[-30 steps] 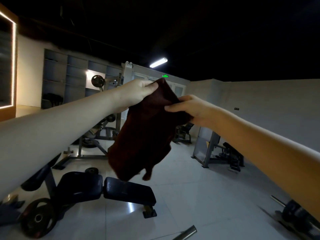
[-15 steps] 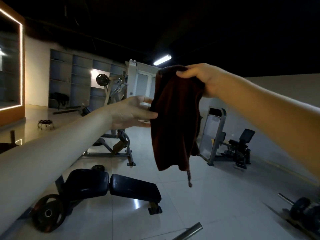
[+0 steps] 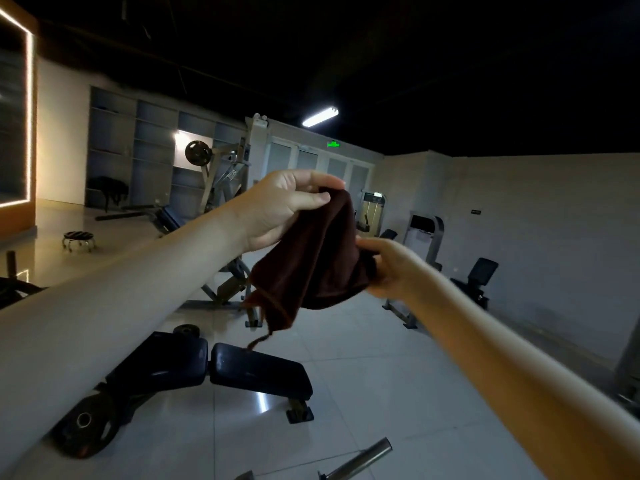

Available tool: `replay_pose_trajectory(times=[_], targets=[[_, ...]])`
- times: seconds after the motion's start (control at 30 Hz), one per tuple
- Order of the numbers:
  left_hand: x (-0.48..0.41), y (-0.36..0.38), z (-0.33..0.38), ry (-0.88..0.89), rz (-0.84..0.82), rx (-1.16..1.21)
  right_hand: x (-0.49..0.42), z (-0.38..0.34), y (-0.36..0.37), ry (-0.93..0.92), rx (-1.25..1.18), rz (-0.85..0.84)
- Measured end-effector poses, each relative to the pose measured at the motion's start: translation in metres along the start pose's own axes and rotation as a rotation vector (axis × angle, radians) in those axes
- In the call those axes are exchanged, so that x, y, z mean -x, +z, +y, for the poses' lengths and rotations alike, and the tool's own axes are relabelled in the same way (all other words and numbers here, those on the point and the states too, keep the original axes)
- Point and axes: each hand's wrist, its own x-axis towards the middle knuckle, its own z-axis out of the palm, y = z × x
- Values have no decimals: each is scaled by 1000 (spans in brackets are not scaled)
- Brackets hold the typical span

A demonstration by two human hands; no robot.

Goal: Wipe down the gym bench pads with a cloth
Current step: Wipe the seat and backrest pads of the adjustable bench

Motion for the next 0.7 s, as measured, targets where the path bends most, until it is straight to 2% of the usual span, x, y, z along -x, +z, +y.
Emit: replay_pose_trajectory(times=[0.1, 0.23, 0.4, 0.47, 0.57, 0.7], targets=[[0, -1, 2, -10, 23, 20, -3, 40, 6, 80, -203, -48], [1, -2, 5, -16, 50, 18, -1, 90, 16, 117, -354, -270], [0, -6, 5, -17, 121, -15, 12, 115, 27, -93, -635, -555], [0, -7, 4, -15, 172, -16, 17, 114, 32, -164, -710, -574], [0, -12, 2, -18, 231, -3, 26, 105, 37, -216, -652, -538], [3, -23, -2, -28, 270, 13, 28, 91, 32, -133, -523, -422]])
